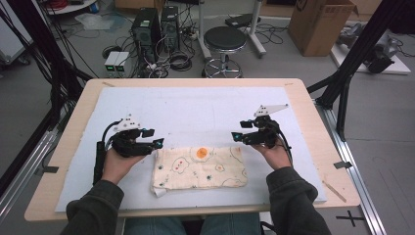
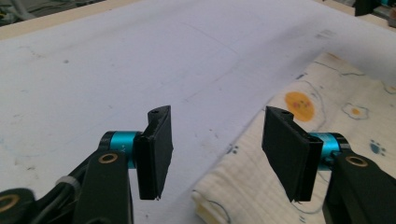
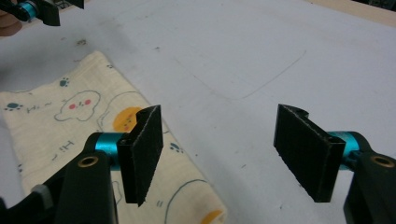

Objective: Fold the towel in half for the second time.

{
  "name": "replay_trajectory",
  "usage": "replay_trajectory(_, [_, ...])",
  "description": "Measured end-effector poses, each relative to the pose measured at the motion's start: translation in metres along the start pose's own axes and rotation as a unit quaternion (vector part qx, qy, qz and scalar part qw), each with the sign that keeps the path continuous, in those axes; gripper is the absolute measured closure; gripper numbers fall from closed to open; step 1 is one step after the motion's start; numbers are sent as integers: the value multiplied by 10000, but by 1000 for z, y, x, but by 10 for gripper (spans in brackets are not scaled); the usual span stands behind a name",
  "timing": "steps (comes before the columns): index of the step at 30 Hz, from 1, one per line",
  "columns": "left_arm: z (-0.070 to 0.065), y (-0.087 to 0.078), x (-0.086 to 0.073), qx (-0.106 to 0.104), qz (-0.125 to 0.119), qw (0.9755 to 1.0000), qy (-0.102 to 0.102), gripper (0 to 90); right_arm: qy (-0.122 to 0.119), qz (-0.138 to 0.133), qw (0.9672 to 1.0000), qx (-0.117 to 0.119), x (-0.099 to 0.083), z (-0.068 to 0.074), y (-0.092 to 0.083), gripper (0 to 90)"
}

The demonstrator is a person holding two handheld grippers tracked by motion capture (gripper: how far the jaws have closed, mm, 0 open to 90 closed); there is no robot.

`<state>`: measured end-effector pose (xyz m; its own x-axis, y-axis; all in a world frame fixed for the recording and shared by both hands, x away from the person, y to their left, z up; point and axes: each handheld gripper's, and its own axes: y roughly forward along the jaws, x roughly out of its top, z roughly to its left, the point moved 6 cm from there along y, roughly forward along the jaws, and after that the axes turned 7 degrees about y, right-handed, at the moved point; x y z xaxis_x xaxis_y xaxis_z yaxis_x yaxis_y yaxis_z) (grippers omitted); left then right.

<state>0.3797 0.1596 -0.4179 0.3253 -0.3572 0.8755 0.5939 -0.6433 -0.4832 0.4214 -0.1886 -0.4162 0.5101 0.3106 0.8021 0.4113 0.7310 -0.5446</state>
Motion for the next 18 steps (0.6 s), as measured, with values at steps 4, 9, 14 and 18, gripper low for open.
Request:
replay_trajectory(4, [7, 7, -4, 37, 90, 9998, -144, 432, 98, 131, 9999, -26, -3, -8, 9, 348])
replay_trajectory(9, [10, 17, -8, -9, 173, 9997, -192, 443, 165, 335, 9993, 3, -7, -12, 19, 397])
replay_trajectory(14, [14, 25, -12, 3, 214, 9993, -317, 447, 175, 511, 9985, 17, -11, -15, 28, 437])
replay_trajectory(18, [15, 30, -17, -23, 338, 9988, -341, 447, 191, 630, 9978, 22, -15, -17, 33, 478])
